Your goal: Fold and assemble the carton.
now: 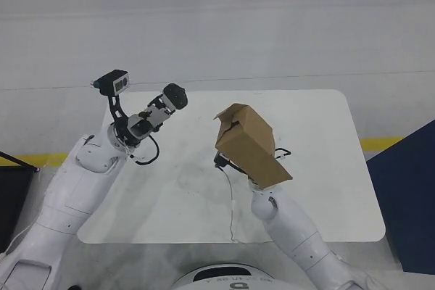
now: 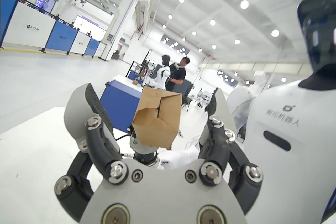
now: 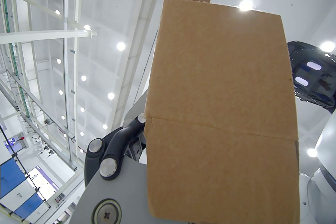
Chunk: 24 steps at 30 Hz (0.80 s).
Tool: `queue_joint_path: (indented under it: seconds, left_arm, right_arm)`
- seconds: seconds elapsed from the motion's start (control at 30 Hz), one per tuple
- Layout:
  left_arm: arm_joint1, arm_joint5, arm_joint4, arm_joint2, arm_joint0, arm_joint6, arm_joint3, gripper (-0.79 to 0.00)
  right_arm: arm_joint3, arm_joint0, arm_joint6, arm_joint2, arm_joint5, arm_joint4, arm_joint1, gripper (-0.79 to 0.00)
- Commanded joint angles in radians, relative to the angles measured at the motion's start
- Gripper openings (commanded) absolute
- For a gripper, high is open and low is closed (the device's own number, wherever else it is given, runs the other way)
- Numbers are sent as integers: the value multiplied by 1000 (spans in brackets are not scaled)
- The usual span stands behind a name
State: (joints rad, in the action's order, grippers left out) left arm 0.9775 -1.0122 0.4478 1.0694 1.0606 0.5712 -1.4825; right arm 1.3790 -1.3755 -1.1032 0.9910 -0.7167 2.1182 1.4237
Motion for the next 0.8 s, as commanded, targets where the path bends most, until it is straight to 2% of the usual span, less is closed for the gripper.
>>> queue_joint_path:
  seconds: [0.0,0.07,0.13,0.3,0.5,0.77]
  left_arm:
    - [10,0,18,-21,-38,67,56,-105]
    - [19,0,-5,-43,-78,116,99,-123]
    - [31,0,-38,-72,-121,145,132,-185]
    - [62,0,-44,-136,-188,175,133,-209]
    - [84,0,3,-145,-202,236,122,-215]
    - [90,0,-29,-145,-190,237,115,-249]
  right_arm:
    - [-4,0,8,-2,-8,-8,1,-785]
    - [-6,0,15,-6,-16,-10,3,-785]
    - [-10,1,22,-9,-22,-12,5,-785]
    - [-23,5,33,-14,-33,-4,10,-785]
    - [-38,9,33,-15,-33,3,17,-785]
    - [-45,14,41,-14,-42,7,26,-785]
